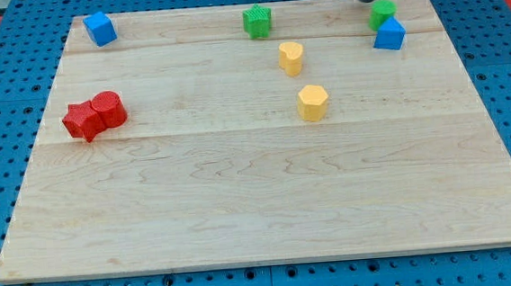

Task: Separate the blue triangle from the green circle

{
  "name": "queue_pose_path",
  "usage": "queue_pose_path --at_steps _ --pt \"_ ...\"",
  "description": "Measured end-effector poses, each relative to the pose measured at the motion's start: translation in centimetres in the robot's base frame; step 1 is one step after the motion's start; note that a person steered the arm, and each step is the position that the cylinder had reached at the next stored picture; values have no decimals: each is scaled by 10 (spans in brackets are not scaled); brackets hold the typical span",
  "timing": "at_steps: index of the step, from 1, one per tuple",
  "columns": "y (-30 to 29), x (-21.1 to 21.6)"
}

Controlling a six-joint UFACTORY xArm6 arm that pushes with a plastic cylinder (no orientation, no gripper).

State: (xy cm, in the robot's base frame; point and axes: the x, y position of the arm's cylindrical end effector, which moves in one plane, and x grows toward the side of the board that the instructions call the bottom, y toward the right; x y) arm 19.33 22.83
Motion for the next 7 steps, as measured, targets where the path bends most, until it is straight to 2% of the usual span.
queue_pose_path --at_steps 1,2,3,7 --pt "23 57" --pt "-41 76" --pt "-57 80" --pt "-52 82"
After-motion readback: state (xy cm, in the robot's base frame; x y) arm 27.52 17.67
